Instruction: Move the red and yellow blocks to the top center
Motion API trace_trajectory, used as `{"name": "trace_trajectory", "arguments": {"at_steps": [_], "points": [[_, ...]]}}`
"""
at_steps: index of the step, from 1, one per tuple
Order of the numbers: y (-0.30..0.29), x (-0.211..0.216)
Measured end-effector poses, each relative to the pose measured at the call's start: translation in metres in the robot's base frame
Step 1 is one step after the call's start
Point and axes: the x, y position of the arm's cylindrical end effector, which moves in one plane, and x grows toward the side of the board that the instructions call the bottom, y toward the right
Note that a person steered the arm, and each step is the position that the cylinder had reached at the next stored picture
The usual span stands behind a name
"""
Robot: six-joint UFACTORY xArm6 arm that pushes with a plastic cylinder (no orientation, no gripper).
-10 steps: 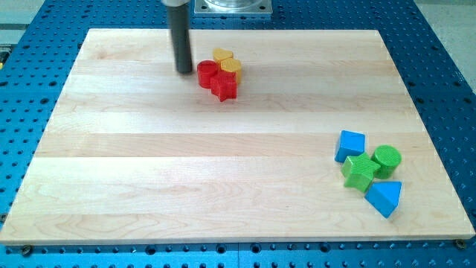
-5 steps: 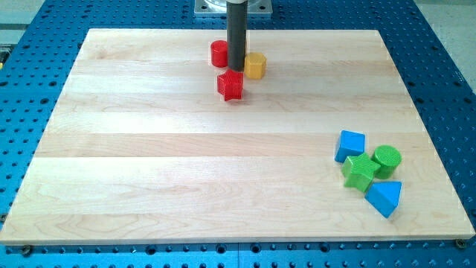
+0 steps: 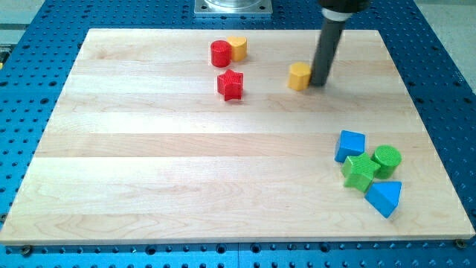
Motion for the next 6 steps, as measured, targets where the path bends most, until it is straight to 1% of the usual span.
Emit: {"name": "trace_trajectory", "arguments": {"at_steps": [1,2,3,4,5,6], "points": [[-0.032,-0.005],[-0.029,0.04],[-0.065,-0.003],[-0.082,-0.042],[-0.085,0.023],[-0.101,0.109]]}}
